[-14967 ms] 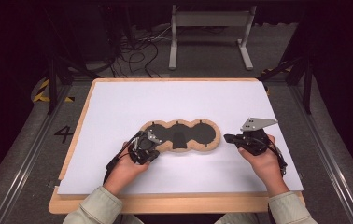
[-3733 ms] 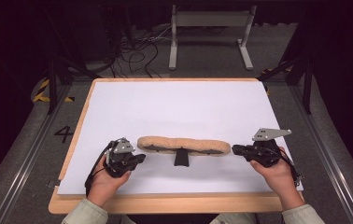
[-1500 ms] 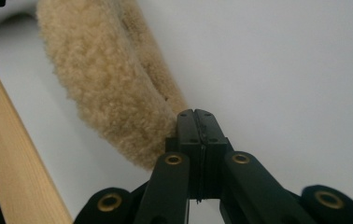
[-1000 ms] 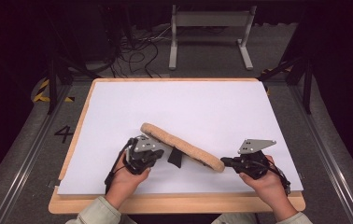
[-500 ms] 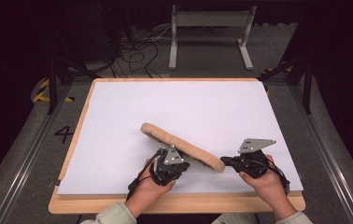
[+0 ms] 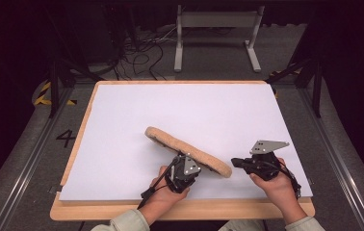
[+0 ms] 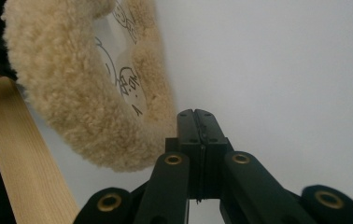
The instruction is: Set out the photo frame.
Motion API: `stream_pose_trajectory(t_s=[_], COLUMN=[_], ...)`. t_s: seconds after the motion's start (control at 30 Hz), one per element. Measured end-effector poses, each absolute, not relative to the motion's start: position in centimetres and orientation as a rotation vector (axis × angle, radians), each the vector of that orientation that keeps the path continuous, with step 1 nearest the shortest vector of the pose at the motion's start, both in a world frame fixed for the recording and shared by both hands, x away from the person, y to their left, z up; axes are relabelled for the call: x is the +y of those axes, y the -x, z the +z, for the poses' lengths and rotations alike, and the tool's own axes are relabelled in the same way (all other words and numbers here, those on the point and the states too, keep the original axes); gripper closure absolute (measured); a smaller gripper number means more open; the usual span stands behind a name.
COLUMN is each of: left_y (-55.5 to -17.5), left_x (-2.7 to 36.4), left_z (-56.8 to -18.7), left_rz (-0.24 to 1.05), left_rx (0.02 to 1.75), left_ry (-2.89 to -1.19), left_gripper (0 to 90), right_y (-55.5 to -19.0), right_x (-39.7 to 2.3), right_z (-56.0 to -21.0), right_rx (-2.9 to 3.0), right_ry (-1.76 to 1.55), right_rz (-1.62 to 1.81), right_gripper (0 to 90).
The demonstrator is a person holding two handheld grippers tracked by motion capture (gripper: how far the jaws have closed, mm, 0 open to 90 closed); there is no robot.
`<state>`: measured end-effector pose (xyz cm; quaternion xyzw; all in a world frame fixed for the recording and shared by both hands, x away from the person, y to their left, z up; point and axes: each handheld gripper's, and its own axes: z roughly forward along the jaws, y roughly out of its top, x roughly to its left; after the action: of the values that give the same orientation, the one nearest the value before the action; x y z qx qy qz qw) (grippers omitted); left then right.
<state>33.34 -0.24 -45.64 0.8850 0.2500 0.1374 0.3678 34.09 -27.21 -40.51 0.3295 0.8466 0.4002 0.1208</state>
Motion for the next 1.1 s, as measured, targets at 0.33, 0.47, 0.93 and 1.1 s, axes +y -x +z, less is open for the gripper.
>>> stream_pose_trajectory(t_s=[0.33,0.47,0.93,1.1], left_y=[-34.2,-34.0,-36.5,-37.6], left_x=[0.7,0.6,3.8,5.1], left_z=[-45.9,-45.9,-45.8,-45.8], left_rz=[0.385,0.42,0.373,0.323], left_rx=[0.733,0.731,0.779,0.813], left_ry=[-2.26,-2.266,-2.23,-2.196], left_gripper=[90.0,90.0,90.0,90.0], right_y=[-34.0,-34.0,-34.0,-34.0], right_x=[-27.2,-27.2,-26.9,-26.7], right_z=[-40.4,-40.4,-40.3,-40.4], right_rx=[2.472,2.472,2.485,2.492], right_ry=[-0.958,-0.952,-0.94,-0.934], right_rz=[1.173,1.178,1.179,1.177], right_gripper=[90.0,90.0,90.0,90.0])
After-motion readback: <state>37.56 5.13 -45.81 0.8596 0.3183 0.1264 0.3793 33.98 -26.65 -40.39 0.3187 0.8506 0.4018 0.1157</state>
